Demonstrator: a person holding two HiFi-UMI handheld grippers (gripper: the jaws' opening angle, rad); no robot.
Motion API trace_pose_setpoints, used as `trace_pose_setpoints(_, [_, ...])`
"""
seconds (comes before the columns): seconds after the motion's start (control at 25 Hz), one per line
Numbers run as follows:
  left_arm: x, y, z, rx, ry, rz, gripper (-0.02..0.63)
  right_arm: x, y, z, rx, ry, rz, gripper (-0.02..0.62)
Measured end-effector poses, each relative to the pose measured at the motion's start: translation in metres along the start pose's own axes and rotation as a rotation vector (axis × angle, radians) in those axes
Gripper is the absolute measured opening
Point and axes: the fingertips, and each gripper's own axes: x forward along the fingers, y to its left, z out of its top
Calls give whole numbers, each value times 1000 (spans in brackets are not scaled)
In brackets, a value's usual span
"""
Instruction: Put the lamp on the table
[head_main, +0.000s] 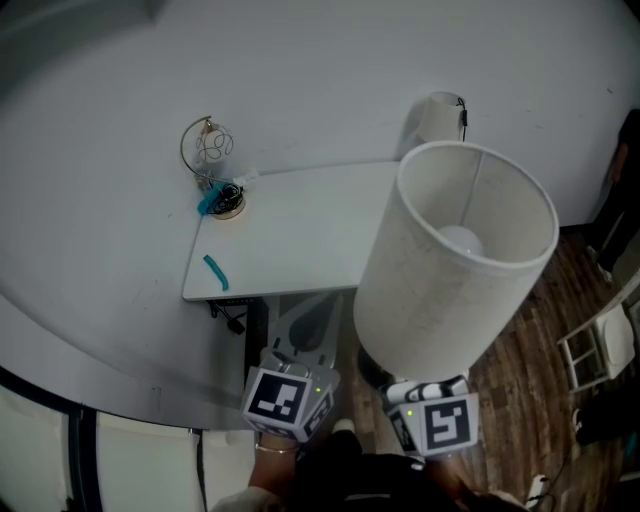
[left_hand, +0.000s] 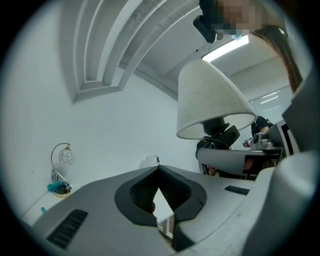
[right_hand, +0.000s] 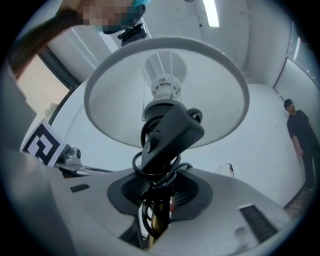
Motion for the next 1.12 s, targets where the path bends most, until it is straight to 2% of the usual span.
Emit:
trace_pose_setpoints(0.16, [5, 17, 0, 10, -3, -15, -2, 17, 5, -4, 5, 5, -20, 104])
trace_pose_setpoints(0.32, [6, 30, -2, 11, -3, -33, -2, 30, 14, 0, 4, -44, -24, 104])
trace_pose_setpoints(0.76, [4, 61, -2, 2, -17, -52, -2, 55, 32, -4, 4, -47, -42, 103])
trace_pose_setpoints(1.12, [7, 69, -1, -5, -25, -42, -2, 64, 29, -8, -5, -28, -48, 104])
